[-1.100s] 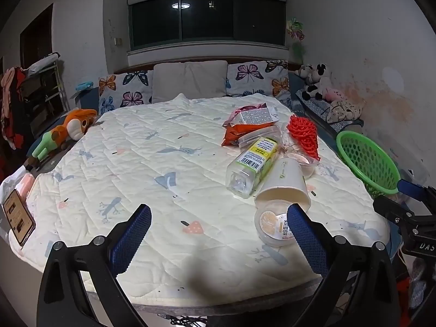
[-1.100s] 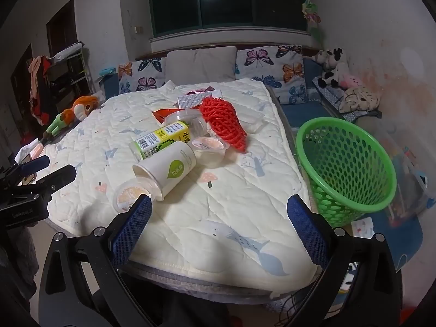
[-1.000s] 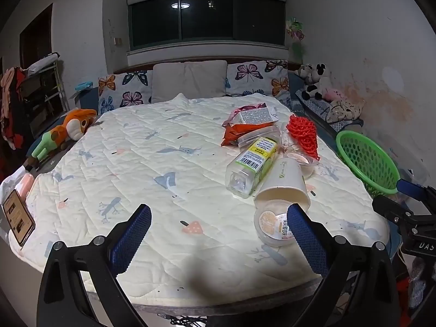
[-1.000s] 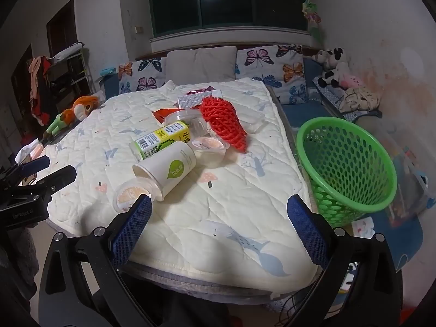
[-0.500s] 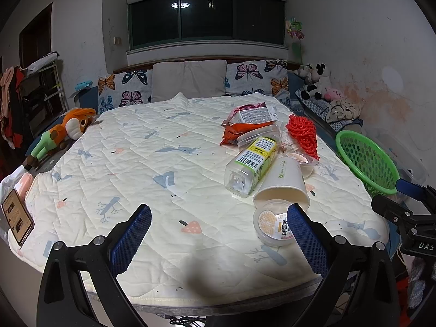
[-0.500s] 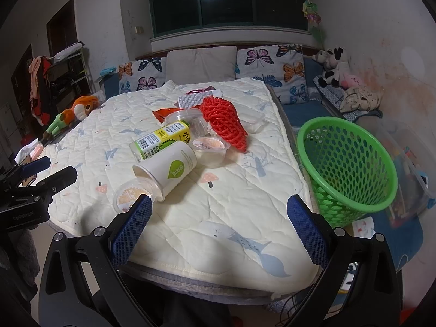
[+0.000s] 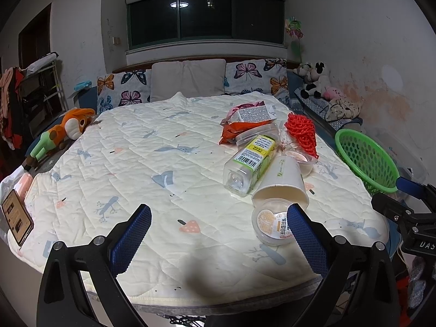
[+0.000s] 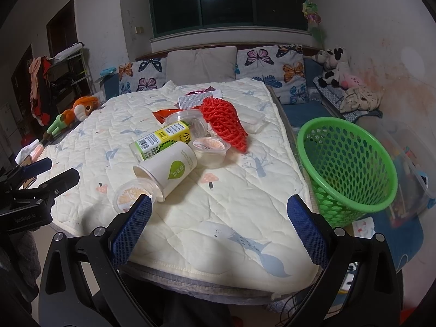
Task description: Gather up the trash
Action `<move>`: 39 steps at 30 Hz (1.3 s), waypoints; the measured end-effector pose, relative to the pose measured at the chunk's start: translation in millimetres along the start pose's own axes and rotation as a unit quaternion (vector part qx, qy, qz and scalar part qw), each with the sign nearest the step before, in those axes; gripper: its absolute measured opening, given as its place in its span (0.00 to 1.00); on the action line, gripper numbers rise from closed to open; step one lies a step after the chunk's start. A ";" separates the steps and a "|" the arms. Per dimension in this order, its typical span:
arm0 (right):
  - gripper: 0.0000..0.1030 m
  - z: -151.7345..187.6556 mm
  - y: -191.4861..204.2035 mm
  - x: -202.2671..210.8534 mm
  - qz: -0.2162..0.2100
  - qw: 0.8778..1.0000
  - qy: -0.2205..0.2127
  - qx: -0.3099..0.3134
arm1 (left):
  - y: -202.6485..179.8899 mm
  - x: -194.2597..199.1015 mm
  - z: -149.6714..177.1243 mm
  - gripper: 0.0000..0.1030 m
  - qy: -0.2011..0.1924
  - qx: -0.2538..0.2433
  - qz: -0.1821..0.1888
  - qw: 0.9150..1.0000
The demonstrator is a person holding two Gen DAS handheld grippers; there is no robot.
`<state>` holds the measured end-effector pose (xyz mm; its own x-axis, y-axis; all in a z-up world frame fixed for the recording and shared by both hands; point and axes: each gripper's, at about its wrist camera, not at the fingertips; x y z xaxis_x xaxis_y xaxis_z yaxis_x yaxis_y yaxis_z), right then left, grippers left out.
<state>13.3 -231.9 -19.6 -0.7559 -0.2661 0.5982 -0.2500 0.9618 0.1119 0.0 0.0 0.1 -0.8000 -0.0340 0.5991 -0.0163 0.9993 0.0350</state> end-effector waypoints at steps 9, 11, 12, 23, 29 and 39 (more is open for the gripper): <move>0.96 0.1 0.4 -0.5 0.001 1.000 0.001 0.000 | -8.5 -4.6 3.2 0.94 0.002 0.001 0.000 1.000; 0.96 0.2 0.2 -0.6 0.001 1.000 0.000 -0.001 | -9.6 -4.7 8.5 0.94 0.001 0.000 0.000 1.000; 0.96 0.2 0.2 -0.7 0.001 1.000 0.001 -0.001 | -9.6 -4.8 8.6 0.94 0.001 0.000 0.001 1.000; 0.96 1.0 -4.7 -3.4 0.001 1.000 0.002 -0.005 | -11.5 -5.2 10.7 0.94 0.003 0.000 0.000 1.000; 0.96 1.1 -4.5 -3.4 0.001 1.000 0.003 -0.005 | -12.2 -5.4 11.4 0.94 0.003 -0.001 0.000 1.000; 0.96 1.0 -5.7 -5.4 0.000 1.000 0.005 -0.006 | -13.2 -7.1 12.0 0.94 0.005 -0.001 0.000 1.000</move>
Point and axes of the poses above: each gripper's, at about its wrist camera, not at the fingertips, and x roughly against the way its jaws point, y to its left, z to its underside, and after that the axes turned 2 degrees about -z, right-handed
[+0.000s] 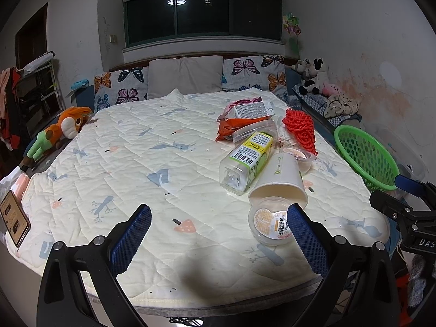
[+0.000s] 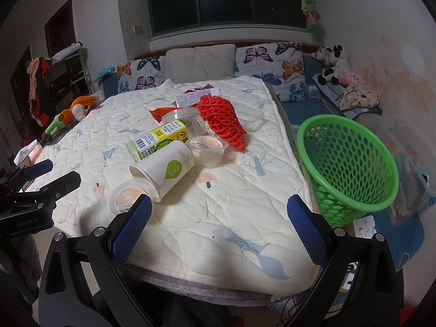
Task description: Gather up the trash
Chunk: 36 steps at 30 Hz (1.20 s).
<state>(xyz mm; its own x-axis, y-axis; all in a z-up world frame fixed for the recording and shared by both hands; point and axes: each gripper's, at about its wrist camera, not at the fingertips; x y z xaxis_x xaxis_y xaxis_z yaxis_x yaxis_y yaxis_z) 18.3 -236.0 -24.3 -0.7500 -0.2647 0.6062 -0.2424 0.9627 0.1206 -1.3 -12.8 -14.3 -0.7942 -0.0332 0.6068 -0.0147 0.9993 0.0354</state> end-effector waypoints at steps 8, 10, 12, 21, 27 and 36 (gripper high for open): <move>0.96 -0.7 -0.6 -2.8 0.000 1.000 0.003 0.000 | 0.3 0.3 0.4 0.94 0.001 0.000 0.001 1.000; 0.96 -1.1 -1.9 -3.7 0.000 1.000 0.003 0.000 | -4.9 -8.5 1.1 0.94 0.004 0.000 0.003 1.000; 0.96 -1.0 -1.5 -3.6 0.000 1.000 0.003 0.000 | -7.1 -10.1 2.3 0.94 0.005 -0.001 0.004 1.000; 0.96 -5.3 -4.7 -11.8 0.001 1.000 0.009 -0.002 | -7.7 -22.0 -3.3 0.94 0.020 -0.006 0.012 1.000; 0.96 -8.9 -11.7 -18.9 0.003 1.000 0.014 -0.008 | -10.7 -30.7 -6.0 0.94 0.036 -0.010 0.022 0.999; 0.96 -13.6 -17.3 -28.8 0.004 1.000 0.023 -0.008 | -21.6 -46.2 -6.2 0.94 0.058 -0.020 0.048 0.997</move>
Point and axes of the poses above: each gripper's, at about its wrist camera, not at the fingertips, and x roughly against the way its jaws point, y to its left, z to its underside, and after that the axes turned 2 degrees about -z, right-handed
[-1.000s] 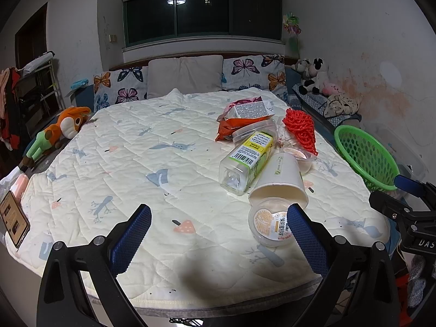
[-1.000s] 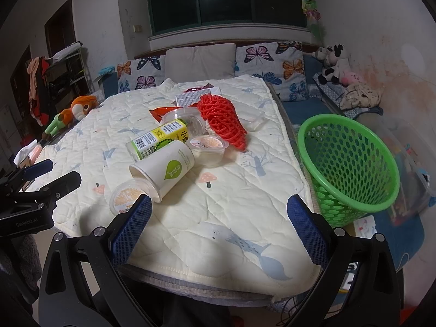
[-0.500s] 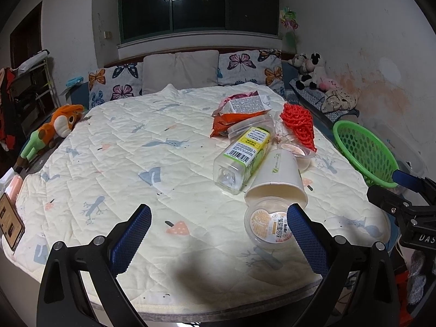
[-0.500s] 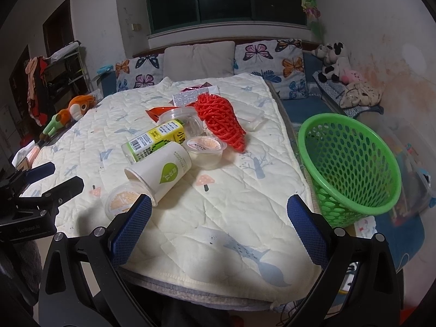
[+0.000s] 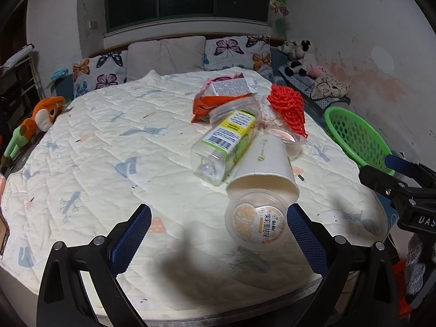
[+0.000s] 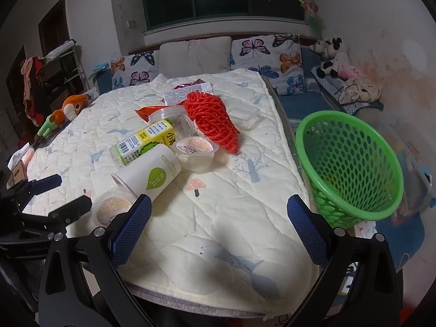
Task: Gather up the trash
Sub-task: 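Move the left gripper to the clear jelly cup and close on it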
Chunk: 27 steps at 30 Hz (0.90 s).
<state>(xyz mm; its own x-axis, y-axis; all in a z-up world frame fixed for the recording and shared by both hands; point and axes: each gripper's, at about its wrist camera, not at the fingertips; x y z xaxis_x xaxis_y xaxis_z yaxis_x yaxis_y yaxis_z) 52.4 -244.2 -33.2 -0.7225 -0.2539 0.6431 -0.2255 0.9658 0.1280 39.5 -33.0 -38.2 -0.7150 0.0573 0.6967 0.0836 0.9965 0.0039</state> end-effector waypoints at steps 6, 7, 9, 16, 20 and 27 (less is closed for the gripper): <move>0.96 -3.2 -3.2 -5.7 0.000 1.000 0.006 0.000 | -8.3 -9.4 0.9 0.94 0.012 -0.013 0.014 1.000; 0.96 -3.6 -4.1 -6.9 0.000 1.000 0.006 0.000 | -9.5 -11.9 1.1 0.94 0.015 -0.015 0.016 1.000; 0.96 -4.4 -5.9 -8.9 0.001 1.000 0.008 0.000 | -11.7 -17.6 1.4 0.94 0.024 -0.016 0.023 0.999; 0.96 -7.9 -11.7 -15.6 0.003 1.000 0.011 0.001 | -18.9 -29.2 4.3 0.94 0.040 -0.024 0.037 0.998; 0.96 -9.9 -13.9 -21.6 -0.002 1.000 0.014 0.000 | -21.0 -36.8 5.9 0.93 0.050 -0.027 0.045 0.997; 0.96 -12.7 -11.8 -35.3 -0.018 0.999 0.025 0.008 | -20.2 -47.8 5.9 0.92 0.061 -0.024 0.055 0.996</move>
Point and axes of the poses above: each gripper's, at about its wrist camera, not at the fingertips, and x roughly against the way its jaws point, y to its left, z to its underside, and after that the axes turned 2 degrees about -z, right-handed
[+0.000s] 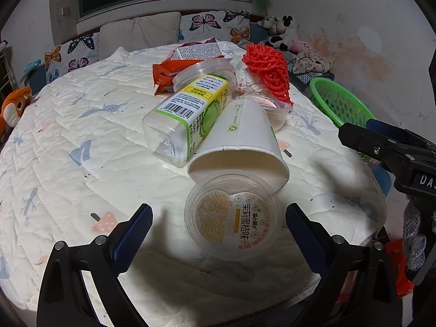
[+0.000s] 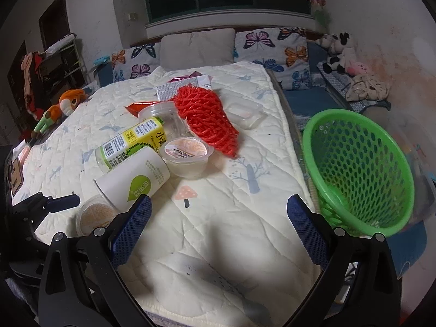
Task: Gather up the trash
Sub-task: 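Move the left gripper to the clear jelly cup and close on it, then close the right gripper around the white paper cup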
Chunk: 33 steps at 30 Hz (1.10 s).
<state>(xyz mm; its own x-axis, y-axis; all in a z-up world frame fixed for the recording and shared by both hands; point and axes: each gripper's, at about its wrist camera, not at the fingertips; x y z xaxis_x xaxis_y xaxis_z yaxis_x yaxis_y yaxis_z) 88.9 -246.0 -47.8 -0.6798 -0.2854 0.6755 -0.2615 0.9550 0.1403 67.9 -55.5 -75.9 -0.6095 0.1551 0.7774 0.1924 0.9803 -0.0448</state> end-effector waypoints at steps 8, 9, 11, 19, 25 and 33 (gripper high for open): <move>0.96 -6.1 4.7 -10.9 -0.024 1.000 0.018 0.002 | 2.5 -11.8 -0.9 0.76 0.011 0.009 0.031 0.999; 0.95 -7.9 5.8 -12.1 -0.027 0.999 0.020 0.003 | 2.0 -12.0 -1.1 0.75 0.010 0.007 0.032 0.999; 0.95 -10.6 7.2 -14.3 -0.035 0.999 0.023 0.001 | 0.7 -12.6 -1.4 0.70 0.008 0.001 0.037 0.999; 0.92 -19.3 9.2 -28.9 -0.094 0.993 0.057 -0.037 | 4.5 -10.9 -0.9 0.62 0.005 -0.002 0.055 0.998; 0.87 -28.1 6.5 -45.7 -0.154 0.979 0.093 -0.095 | 16.5 1.3 0.0 0.62 -0.006 -0.002 0.056 0.998; 0.82 -35.4 14.3 -69.4 -0.213 0.956 0.131 -0.150 | 37.0 14.3 -2.9 0.62 -0.020 0.007 0.050 0.999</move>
<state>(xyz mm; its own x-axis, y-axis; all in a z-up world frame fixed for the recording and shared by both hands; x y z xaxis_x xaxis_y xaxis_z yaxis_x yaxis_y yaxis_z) 156.6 -209.7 -67.1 -0.3491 -0.6617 0.6636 -0.2420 0.7478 0.6183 68.5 -17.4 -64.6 -0.6186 0.2574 0.7424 0.2435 0.9611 -0.1303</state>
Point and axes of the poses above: each gripper's, at about its wrist camera, not at the fingertips, and x roughly against the way its jaws point, y to its left, z to its underside, and after that the axes turned 2 degrees about -z, right-handed
